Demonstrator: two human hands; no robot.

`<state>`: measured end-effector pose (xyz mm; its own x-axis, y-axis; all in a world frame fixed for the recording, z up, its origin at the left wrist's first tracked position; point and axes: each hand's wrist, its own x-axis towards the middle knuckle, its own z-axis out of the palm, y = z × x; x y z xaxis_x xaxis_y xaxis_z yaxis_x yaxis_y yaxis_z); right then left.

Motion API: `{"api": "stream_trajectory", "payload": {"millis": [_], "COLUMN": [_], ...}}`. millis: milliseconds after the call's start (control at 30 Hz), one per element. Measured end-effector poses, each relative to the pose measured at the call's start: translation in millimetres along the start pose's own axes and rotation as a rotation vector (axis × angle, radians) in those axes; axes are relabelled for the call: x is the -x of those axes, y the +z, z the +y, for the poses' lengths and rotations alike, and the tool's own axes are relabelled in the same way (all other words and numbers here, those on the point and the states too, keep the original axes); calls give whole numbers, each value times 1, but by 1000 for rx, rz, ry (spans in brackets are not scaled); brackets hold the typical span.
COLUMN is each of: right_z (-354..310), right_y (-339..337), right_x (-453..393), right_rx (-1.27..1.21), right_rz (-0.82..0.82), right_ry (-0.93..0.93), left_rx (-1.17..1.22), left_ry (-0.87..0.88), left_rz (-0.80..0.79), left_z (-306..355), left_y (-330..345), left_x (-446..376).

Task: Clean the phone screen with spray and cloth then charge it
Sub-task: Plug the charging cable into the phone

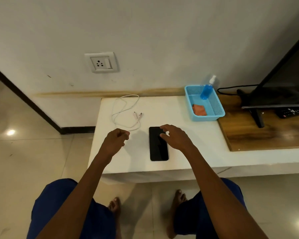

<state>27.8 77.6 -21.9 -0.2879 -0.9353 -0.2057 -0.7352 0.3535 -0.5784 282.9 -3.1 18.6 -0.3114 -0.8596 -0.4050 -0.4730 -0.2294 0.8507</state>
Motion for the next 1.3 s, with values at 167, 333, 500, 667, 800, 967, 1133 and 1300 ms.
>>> {"api": "stream_trajectory", "payload": {"millis": [167,333,500,667,800,967,1133,1300], "right_z": [-26,-54,-73,-86,-95,-90,-79,-70], "right_y": [21,42,62,78,79,59,37,11], "right_x": [-15,-43,-73,-88,-100,-102,-89,-68], "right_rx": [56,61,290,449,244,-472,-910,-984], "right_rz": [10,27,139,196,167,171,224,261], "right_ry": [9,-19,21,134,220,332,280,214], "left_rx": [-46,-90,-162,-206,-201,-195,-140,-118], "left_ry": [-7,34,88,112,100,102,143,177], "left_rz": [57,127,204,255,265,264,232,164], "left_z": [-16,-27,-37,-41,-45,-45,-34,-18], "left_y": [-22,-41,-51,-59,-64,-66,-59,-38], "left_x": [4,0,-9,-19,-22,-23,-19,-17]}}
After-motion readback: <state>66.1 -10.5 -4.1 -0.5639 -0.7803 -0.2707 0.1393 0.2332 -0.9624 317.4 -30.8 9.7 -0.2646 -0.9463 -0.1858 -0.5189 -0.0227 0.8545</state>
